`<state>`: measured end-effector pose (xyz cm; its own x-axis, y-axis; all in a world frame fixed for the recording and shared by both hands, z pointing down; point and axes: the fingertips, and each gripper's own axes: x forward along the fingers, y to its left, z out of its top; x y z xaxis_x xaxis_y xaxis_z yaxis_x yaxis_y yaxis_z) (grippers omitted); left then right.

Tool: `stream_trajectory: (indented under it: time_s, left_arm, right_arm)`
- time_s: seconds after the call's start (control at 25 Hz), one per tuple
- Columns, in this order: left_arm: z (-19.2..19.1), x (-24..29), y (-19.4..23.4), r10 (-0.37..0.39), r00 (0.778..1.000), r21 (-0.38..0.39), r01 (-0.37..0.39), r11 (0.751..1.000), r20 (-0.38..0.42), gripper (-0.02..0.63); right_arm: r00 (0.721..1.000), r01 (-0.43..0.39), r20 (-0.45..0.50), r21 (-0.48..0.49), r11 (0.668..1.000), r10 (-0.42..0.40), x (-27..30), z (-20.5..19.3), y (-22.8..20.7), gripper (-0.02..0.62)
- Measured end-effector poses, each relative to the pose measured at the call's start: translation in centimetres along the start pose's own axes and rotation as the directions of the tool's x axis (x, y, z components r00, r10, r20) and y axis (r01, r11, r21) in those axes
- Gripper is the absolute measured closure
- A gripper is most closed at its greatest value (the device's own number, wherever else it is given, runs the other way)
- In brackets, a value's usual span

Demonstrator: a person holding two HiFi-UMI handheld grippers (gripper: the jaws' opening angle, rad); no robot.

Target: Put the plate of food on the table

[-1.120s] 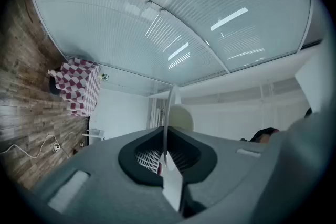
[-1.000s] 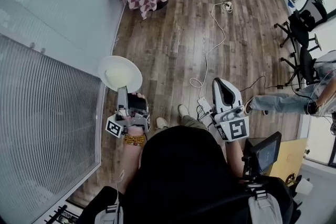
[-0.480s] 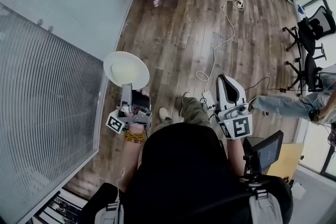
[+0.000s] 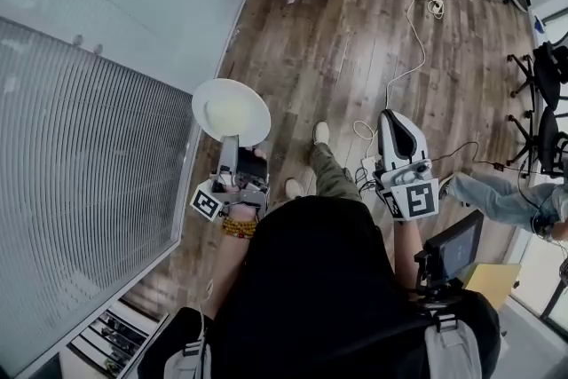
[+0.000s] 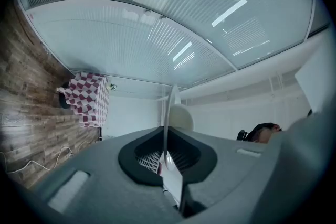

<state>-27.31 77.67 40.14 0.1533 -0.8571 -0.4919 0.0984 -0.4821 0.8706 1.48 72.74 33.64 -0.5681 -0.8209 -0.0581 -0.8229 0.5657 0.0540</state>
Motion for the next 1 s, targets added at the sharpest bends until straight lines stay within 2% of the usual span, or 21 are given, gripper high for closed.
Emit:
stream_trajectory:
  time_s: [0.12,0.28,0.64,0.84,1.0]
  left_arm:
    - [-0.1,2.9,0.6,0.007,1.0,0.015,-0.007,1.0,-0.009,0.589]
    - [-0.8,8.2,1.7,-0.015,0.999,0.048,0.016,0.999,-0.03,0.589]
    - [-4.0,18.4,5.3,-0.073,0.997,0.035,0.074,0.997,-0.041,0.589]
    - [-6.5,21.9,6.0,-0.131,0.991,0.04,0.133,0.99,-0.035,0.589]
    - [-7.2,22.2,6.0,-0.146,0.989,0.043,0.147,0.988,-0.026,0.589]
  right_arm:
    - [1.0,0.001,0.009,0.042,0.999,-0.001,2.9,-0.4,-2.8,0.581]
    - [1.0,-0.012,0.025,0.051,0.999,0.01,6.3,-0.5,-6.7,0.581]
    - [0.999,0.034,0.007,0.081,0.996,-0.035,10.1,-2.4,-17.1,0.581]
    - [0.999,0.046,0.017,0.092,0.995,-0.047,11.0,-3.6,-22.2,0.581]
    - [0.998,0.061,0.017,0.119,0.991,-0.063,11.3,-4.9,-23.8,0.581]
